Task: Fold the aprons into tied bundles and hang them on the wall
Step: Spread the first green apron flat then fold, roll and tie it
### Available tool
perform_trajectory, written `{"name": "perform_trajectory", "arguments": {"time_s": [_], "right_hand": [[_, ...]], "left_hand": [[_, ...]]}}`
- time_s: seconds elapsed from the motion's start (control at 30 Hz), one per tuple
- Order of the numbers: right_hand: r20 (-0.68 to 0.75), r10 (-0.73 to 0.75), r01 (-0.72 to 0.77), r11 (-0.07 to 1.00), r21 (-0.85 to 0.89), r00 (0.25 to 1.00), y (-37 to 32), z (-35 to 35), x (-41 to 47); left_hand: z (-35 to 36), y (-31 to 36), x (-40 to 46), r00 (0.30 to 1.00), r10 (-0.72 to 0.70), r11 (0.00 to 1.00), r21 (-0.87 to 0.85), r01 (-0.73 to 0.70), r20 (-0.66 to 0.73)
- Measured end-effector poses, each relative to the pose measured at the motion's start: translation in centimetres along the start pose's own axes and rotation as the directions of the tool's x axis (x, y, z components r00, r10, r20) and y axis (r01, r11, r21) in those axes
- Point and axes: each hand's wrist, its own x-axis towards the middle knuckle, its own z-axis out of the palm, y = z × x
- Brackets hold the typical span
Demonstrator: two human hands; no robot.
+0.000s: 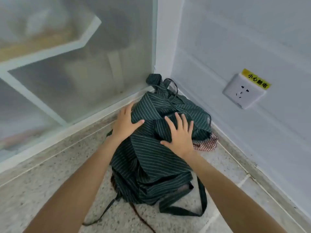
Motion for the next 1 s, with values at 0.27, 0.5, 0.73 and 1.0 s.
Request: {"name": "perform_trajectory", "arguments": {"time_s": [0.27, 0.5, 0.73, 1.0], "right_hand": [[0.36, -0.091, 0.087, 0.996, 0.027, 0.929, 1.3, -0.4, 6.0], [0.465, -0.134, 0.298, 0.907, -0.299, 0.875, 0.7, 1.3, 3.5], [-0.006, -0.153, 0.153, 0.988, 0.001, 0.988, 0.0, 0.3, 2.8], [-0.026, -0.123, 0.118, 0.841, 0.528, 0.992, -0.9, -9.2, 0.7]], "left_hand": [[1.0, -1.1, -0.8, 0.867, 0.205, 0.949, 0.124, -0.289, 0.453], [3.9, -4.5, -3.7, 0.933, 0.083, 0.83, 0.494, -0.259, 0.35], [1.6, -3.3, -2.4, 0.964, 0.264, 0.95, 0.182, -0.255, -0.031], [-3.6, 0.5, -6.9, 0.962, 0.254, 0.96, -0.146, -0.238, 0.101]]}}
